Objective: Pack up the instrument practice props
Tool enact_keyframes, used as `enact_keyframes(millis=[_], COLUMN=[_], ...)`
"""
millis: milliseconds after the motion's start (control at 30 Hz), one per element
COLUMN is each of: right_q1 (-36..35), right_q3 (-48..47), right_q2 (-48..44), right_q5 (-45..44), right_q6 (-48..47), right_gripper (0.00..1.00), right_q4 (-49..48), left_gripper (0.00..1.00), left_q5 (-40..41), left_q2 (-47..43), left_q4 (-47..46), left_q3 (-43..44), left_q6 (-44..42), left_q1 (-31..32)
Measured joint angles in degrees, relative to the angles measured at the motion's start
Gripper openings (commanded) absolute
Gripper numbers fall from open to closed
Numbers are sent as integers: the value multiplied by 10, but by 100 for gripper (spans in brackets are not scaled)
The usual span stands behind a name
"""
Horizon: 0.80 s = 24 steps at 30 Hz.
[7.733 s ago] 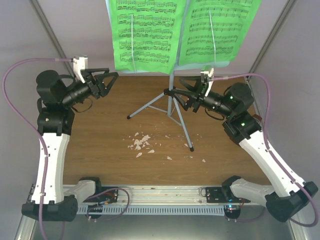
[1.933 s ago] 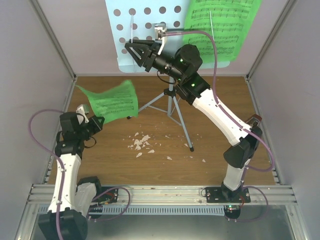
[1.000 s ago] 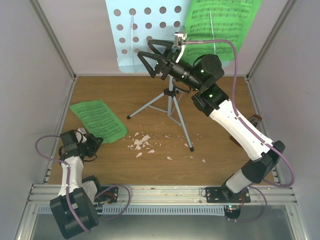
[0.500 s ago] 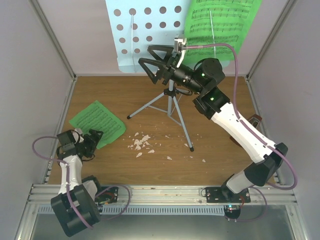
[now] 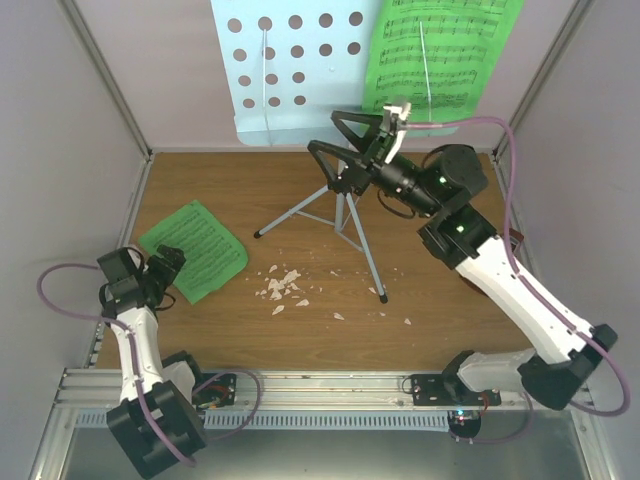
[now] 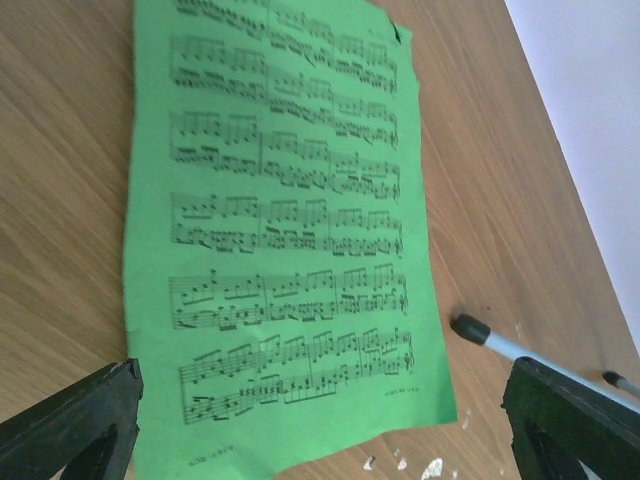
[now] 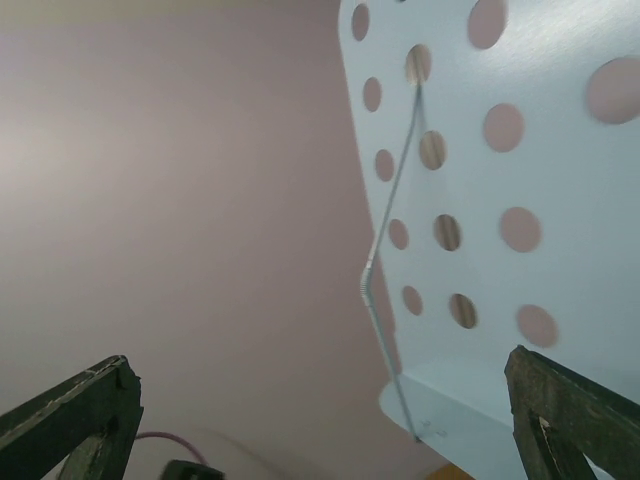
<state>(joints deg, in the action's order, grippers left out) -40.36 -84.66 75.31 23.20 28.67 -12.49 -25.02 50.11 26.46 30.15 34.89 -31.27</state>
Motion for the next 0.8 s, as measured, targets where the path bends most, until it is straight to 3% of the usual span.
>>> enact_keyframes(millis=[133,300,500,633,800], right_q1=[1,6,45,126,290], right_q3=[49,167,295,389,430], right_q2=[-58,-150,-208,-230,-225], right_q5=[-55,-196,-316,-303,-207], right_q6=[-39,-92,-116,-97,-64], right_gripper=[100,100,99,99,100], right_q4=[25,75,159,186,213], left_gripper=[99,99,99,95,90], left_q5=[42,84,47,-9,-16], left_q2=[-25,-48,-43,-22,39], left_q4=[13,25,3,-9,10], left_q3=[14,64,109,122,208], left_q6=[-6,-26,-67,-111,-195], left_q1=[-11,-22,-22,15,150])
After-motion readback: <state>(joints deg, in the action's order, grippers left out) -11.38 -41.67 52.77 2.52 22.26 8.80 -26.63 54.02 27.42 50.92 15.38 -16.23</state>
